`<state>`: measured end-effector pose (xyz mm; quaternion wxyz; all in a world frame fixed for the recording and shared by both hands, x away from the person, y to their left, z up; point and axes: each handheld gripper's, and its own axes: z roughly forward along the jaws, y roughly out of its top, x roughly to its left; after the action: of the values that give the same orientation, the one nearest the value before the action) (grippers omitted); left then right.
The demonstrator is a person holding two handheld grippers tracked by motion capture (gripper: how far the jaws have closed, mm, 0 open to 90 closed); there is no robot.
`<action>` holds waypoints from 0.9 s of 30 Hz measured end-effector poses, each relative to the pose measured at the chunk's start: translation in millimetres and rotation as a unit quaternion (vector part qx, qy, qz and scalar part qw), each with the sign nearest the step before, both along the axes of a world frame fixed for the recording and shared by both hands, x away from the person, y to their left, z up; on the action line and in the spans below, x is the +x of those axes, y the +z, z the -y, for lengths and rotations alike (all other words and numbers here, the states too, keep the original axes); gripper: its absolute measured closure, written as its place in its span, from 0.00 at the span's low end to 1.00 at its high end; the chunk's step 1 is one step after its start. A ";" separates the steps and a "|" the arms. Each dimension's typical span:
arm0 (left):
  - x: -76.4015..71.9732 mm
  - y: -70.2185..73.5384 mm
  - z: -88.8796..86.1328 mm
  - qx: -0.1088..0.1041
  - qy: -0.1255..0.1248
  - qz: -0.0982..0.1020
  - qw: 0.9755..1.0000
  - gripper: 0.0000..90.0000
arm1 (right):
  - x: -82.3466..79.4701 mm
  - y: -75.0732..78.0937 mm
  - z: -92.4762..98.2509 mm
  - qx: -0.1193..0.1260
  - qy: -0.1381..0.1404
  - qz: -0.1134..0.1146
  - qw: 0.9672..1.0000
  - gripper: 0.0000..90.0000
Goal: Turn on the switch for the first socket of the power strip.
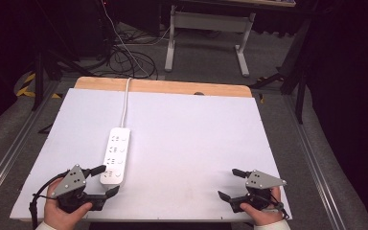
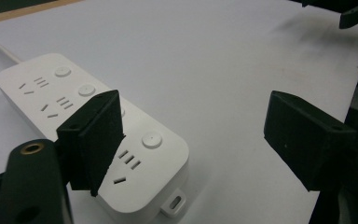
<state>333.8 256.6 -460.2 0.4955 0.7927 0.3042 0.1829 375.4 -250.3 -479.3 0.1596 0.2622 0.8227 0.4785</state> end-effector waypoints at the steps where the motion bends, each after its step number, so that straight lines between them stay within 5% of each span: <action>1: 0.0 0.0 0.0 0.000 0.000 0.000 1.000 0.24 | 0.0 0.0 0.0 0.000 0.000 0.000 1.000 0.09; 11: 0.1 4.7 2.1 0.016 0.005 0.013 1.000 0.21 | 0.5 -1.2 -0.9 -0.003 0.001 0.002 1.000 0.09; 17: -1.1 7.1 0.6 -0.003 0.008 -0.002 1.000 0.21 | 0.7 -2.5 -1.8 -0.006 0.003 -0.003 1.000 0.09; 27: -2.0 10.1 1.7 0.012 0.008 0.015 1.000 0.22 | 0.8 -3.2 -1.5 -0.007 0.003 -0.001 1.000 0.09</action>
<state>331.8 254.9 -450.1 0.4894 0.7933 0.3007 0.2021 376.2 -248.8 -482.5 0.1590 0.2594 0.8272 0.4724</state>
